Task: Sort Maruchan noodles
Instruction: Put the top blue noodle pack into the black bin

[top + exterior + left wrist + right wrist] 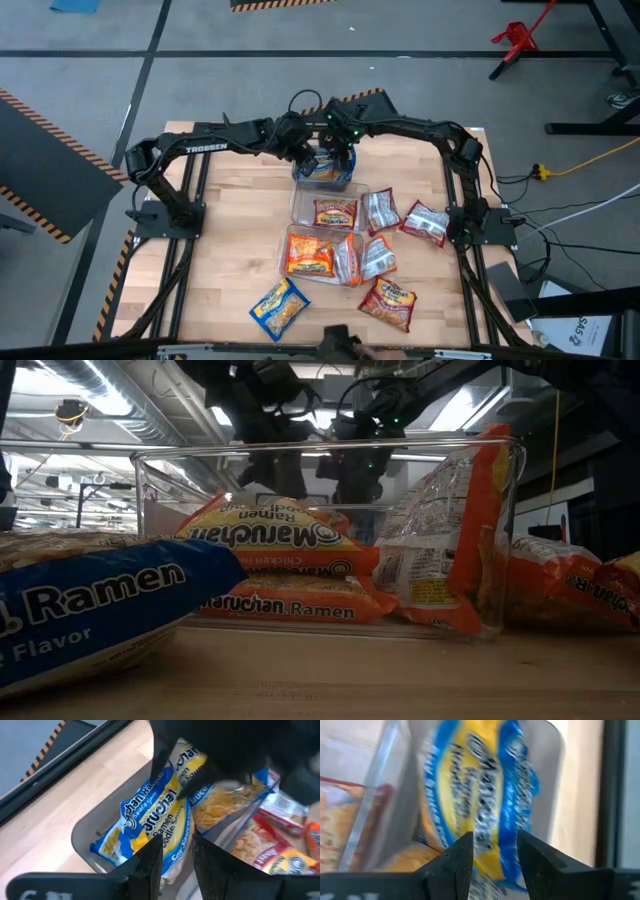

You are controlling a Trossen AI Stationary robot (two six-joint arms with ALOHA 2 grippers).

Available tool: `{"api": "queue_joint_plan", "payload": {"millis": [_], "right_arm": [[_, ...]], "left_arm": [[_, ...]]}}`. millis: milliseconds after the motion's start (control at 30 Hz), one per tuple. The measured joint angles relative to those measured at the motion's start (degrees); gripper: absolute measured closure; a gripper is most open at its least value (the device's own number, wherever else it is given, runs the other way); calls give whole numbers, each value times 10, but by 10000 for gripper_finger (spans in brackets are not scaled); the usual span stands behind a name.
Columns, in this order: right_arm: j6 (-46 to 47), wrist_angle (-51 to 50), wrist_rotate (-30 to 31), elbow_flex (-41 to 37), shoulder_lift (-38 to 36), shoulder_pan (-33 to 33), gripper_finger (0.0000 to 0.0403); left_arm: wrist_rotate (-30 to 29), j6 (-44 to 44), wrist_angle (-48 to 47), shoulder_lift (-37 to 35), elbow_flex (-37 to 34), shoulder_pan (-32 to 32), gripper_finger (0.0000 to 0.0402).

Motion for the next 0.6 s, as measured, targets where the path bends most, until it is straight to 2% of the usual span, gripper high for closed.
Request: {"api": "queue_joint_plan", "payload": {"millis": [67,300,600], "right_arm": [[9,1,-8,0,0,-16,265],[44,2,-92,0,0,-69,265],[45,5,-108,0,-16,-74,265]], "left_arm": [[-1,12,-6,3,0,0,305],[4,74,-1,19,0,0,305],[17,130,0,63,0,19,305]]}}
